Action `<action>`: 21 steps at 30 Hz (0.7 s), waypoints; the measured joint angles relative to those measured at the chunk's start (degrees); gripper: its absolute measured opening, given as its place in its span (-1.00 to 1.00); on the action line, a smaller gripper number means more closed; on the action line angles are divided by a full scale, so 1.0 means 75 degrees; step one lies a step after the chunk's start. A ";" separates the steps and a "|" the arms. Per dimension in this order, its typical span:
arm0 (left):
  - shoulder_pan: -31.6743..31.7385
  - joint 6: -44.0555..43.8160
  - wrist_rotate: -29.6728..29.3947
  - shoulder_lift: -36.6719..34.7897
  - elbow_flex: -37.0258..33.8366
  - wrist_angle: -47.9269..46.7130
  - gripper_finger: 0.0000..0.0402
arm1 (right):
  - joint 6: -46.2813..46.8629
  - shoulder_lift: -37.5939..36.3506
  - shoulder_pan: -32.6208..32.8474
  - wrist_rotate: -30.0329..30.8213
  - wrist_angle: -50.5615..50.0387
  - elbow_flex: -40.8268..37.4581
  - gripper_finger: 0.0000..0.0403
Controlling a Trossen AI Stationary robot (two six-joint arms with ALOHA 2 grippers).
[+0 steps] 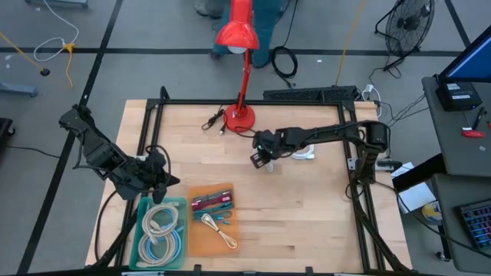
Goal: Pick & Place USB Port
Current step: Put the left white USB cable into the orange bin
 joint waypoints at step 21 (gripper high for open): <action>0.0000 -0.0080 -0.0236 0.0000 0.0000 0.0016 -0.99 | 0.1664 -0.0044 0.0732 -0.0536 0.1253 -0.1887 -0.68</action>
